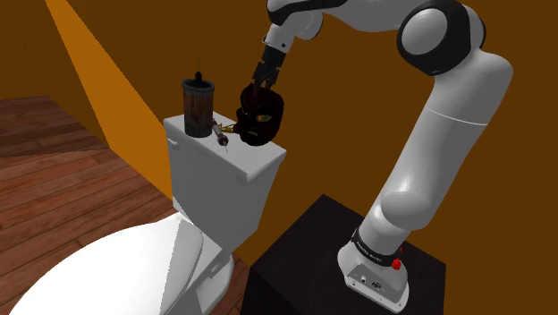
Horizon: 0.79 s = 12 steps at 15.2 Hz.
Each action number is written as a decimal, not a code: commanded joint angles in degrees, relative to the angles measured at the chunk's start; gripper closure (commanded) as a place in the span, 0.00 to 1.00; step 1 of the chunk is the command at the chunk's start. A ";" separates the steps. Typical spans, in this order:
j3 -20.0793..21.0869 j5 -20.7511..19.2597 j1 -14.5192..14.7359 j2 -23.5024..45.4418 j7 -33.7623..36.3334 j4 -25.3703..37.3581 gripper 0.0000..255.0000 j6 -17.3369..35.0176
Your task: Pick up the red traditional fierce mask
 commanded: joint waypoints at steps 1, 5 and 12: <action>-0.01 0.04 -0.01 0.05 -0.10 -0.23 1.00 0.29; 0.01 0.06 0.01 0.12 -0.07 -0.14 1.00 0.28; -0.03 -0.13 -0.03 -0.20 0.28 0.93 1.00 -1.07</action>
